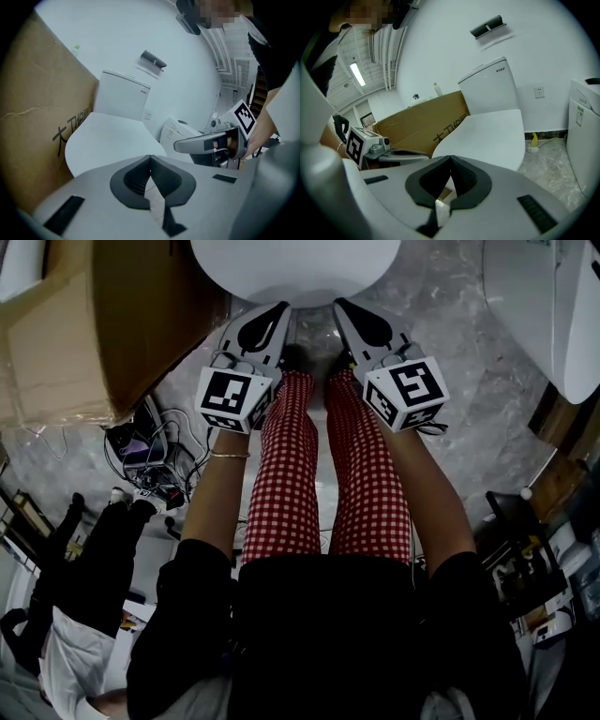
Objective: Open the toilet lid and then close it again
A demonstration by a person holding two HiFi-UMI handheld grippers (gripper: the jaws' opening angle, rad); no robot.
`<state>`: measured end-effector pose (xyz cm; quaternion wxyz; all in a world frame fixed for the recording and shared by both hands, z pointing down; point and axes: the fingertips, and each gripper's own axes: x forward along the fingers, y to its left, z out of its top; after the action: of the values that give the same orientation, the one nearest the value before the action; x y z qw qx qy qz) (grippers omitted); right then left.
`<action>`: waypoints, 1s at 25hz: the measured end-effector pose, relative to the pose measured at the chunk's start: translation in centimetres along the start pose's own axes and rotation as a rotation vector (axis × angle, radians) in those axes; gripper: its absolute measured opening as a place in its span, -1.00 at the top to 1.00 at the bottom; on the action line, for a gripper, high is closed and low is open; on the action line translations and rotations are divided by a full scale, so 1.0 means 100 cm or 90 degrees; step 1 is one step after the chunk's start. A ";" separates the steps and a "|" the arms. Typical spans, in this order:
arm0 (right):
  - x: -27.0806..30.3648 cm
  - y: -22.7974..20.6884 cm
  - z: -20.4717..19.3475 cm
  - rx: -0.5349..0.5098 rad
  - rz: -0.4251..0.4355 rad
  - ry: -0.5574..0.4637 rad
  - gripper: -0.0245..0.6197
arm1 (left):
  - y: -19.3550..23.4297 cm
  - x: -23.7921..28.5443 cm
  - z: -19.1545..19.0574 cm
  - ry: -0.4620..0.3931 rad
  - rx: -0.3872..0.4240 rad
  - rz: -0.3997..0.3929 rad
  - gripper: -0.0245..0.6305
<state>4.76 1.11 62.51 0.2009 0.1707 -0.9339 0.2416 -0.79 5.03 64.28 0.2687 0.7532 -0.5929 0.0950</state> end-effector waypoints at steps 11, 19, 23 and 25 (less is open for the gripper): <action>-0.023 0.014 0.044 -0.006 -0.008 -0.022 0.87 | -0.010 -0.013 0.058 -0.031 -0.003 0.004 0.92; -0.039 0.028 0.073 -0.014 -0.009 -0.040 0.87 | -0.027 -0.023 0.091 -0.039 0.056 -0.023 0.92; -0.047 0.041 0.094 -0.009 0.002 -0.064 0.87 | -0.038 -0.030 0.110 -0.055 0.056 -0.034 0.92; -0.049 0.048 0.104 -0.030 0.008 -0.072 0.87 | -0.043 -0.031 0.119 -0.061 0.063 -0.039 0.92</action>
<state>3.95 0.75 50.05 0.1501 0.1734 -0.9503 0.2107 0.28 2.17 51.65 0.2052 0.7872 -0.5760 0.0796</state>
